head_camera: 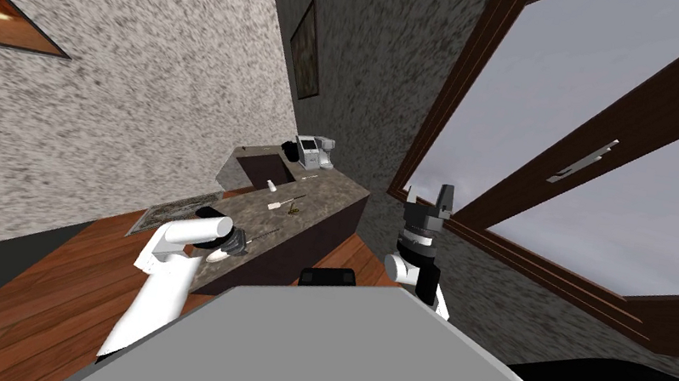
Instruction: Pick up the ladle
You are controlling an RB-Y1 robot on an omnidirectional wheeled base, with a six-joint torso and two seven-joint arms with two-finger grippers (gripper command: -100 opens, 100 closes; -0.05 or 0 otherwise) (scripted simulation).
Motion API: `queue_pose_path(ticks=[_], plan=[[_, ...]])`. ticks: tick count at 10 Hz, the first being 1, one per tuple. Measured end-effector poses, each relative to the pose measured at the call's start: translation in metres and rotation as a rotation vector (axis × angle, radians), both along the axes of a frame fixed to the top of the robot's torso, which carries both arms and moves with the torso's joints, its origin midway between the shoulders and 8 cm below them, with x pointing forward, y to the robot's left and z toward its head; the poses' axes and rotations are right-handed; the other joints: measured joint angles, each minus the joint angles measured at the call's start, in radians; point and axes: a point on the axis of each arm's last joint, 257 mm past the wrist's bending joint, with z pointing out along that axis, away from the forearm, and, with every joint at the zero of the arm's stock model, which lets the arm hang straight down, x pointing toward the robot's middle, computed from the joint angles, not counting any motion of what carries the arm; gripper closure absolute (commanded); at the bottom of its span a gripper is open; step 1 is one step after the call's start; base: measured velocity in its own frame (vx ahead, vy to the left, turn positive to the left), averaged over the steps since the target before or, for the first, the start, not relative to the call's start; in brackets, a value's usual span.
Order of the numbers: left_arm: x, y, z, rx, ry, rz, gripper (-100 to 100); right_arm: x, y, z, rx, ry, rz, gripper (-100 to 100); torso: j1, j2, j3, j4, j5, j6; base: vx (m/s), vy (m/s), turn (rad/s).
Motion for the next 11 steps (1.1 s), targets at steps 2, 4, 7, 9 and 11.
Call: queue_pose_path(ticks=[2,4,7,9,11], plan=[[0.000,0.000,0.000,-0.001,0.001,0.000,100,0.000,0.000,0.000,0.000,0.000,0.000,0,0.000,0.000,0.000,0.000,0.000,0.000,0.000,0.000,0.000],[0.000,0.000,0.000,0.000,0.000,0.000,100,0.000,0.000,0.000,0.000,0.000,0.000,0,0.001,-0.001,0.000,0.000,0.000,0.000,0.000,0.000,0.000],[-0.001,-0.001,0.004,0.000,-0.002,0.000,100,0.000,0.000,0.000,0.000,0.000,0.000,0,0.001,-0.001,0.000,0.000,0.000,0.000,0.000,0.000,0.000],[-0.004,-0.003,0.015,0.001,-0.002,0.000,100,0.000,0.000,0.000,0.000,0.000,0.000,0,0.000,0.000,0.000,0.000,0.000,0.000,0.000,0.000,0.000],[-0.006,-0.004,0.019,0.000,-0.001,0.000,0,0.000,0.000,0.000,0.000,0.000,0.000,0,0.001,0.000,0.000,0.000,0.000,0.000,0.000,0.000,0.000]])
